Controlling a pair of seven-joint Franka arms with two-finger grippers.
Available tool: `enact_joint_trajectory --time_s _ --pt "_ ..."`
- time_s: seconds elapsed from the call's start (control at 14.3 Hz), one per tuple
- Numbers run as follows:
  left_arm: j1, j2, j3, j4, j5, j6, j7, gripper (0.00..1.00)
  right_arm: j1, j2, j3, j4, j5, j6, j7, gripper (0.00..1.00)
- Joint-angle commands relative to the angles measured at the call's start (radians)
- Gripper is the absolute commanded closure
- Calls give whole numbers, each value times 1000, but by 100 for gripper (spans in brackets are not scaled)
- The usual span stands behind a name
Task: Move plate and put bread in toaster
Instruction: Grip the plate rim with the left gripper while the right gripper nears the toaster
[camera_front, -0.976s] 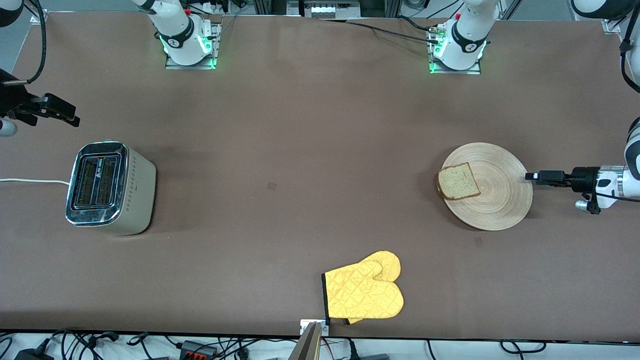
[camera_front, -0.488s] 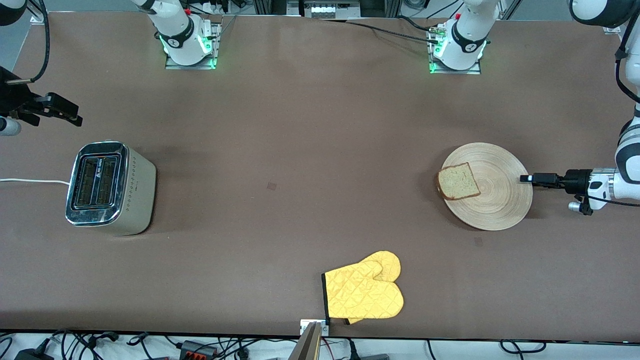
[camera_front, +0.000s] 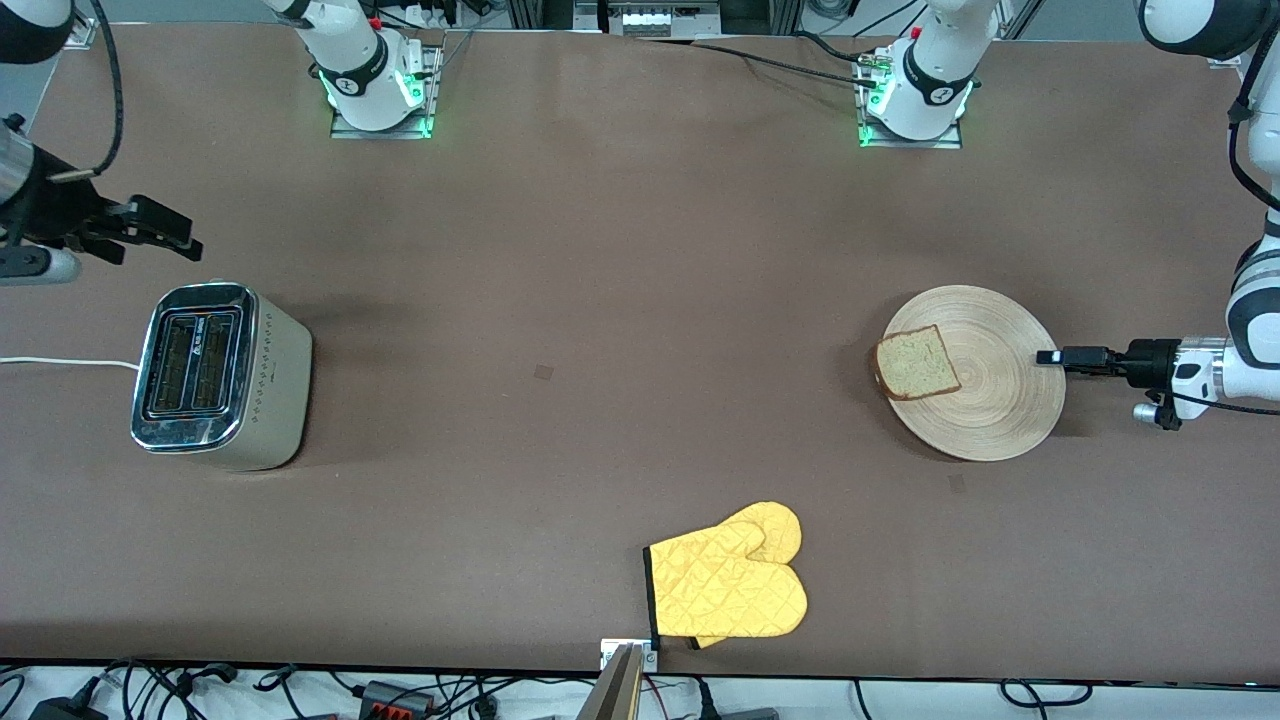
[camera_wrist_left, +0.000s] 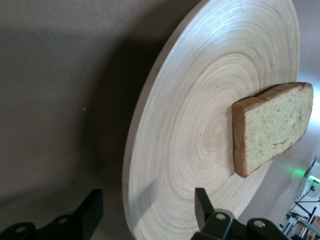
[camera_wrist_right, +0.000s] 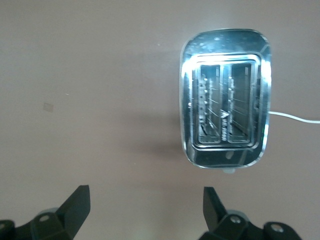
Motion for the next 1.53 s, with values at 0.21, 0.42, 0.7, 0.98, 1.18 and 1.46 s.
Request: enact_joint_trajectory --time_s 0.21,0.42,0.7,0.98,1.18,1.46 --pt "20 18 -7 19 -19 -7 23 48 102 50 -1 -4 19 62 6 0" --pt "20 18 -7 19 -19 -8 23 66 107 52 -1 -4 28 66 6 0" --pt "20 15 -9 22 -18 -10 21 82 102 49 -6 -1 28 72 6 0" --pt "20 15 -14 22 -19 -13 21 96 110 54 -3 -1 28 106 20 0" --pt "20 13 -18 22 -33 -19 20 99 102 52 -4 -5 28 104 18 0" --pt "17 12 -20 26 -107 -62 15 99 101 46 -7 -4 27 102 20 0"
